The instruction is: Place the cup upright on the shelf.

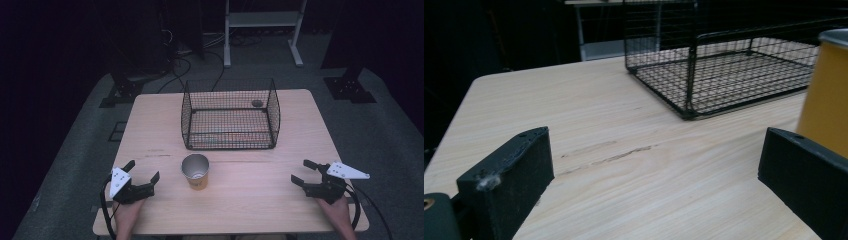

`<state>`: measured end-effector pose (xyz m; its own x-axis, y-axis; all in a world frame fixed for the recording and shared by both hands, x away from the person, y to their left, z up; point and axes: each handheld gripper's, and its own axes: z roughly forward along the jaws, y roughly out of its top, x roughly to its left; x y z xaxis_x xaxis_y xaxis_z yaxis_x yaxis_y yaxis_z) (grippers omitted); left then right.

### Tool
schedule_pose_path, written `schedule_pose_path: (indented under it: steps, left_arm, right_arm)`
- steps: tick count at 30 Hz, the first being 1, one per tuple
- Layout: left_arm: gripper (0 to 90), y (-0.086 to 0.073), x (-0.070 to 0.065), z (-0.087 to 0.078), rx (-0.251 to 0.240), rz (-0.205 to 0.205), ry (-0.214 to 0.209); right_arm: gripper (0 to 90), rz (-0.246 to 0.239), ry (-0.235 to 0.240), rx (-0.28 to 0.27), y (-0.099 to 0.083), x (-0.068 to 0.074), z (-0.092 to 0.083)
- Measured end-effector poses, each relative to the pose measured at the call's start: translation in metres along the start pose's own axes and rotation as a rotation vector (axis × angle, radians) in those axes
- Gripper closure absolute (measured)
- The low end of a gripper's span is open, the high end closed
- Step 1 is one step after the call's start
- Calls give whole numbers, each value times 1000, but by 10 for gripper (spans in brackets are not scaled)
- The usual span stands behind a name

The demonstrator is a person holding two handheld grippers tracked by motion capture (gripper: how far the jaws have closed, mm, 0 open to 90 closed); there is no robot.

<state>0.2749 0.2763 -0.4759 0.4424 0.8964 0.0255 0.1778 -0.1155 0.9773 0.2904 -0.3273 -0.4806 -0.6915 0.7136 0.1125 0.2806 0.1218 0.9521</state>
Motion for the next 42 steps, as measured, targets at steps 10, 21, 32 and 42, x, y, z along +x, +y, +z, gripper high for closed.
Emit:
schedule_pose_path:
  steps: [10, 21, 32, 42]
  left_arm:
    - [5, 3, -13, 3, -22, 26, -99]
    - [5, 7, -37, 11, -18, 95, -242]
    - [5, 7, -53, 17, 1, 116, -322]
    - [5, 6, -68, 23, 15, 121, -377]
  right_arm:
    - [163, 3, 0, -4, 0, 0, -1]
    - [163, 6, 1, -8, 0, -1, -1]
    - [163, 9, 12, -11, 0, -2, -1]
    - [162, 10, 24, -15, 1, -3, -1]
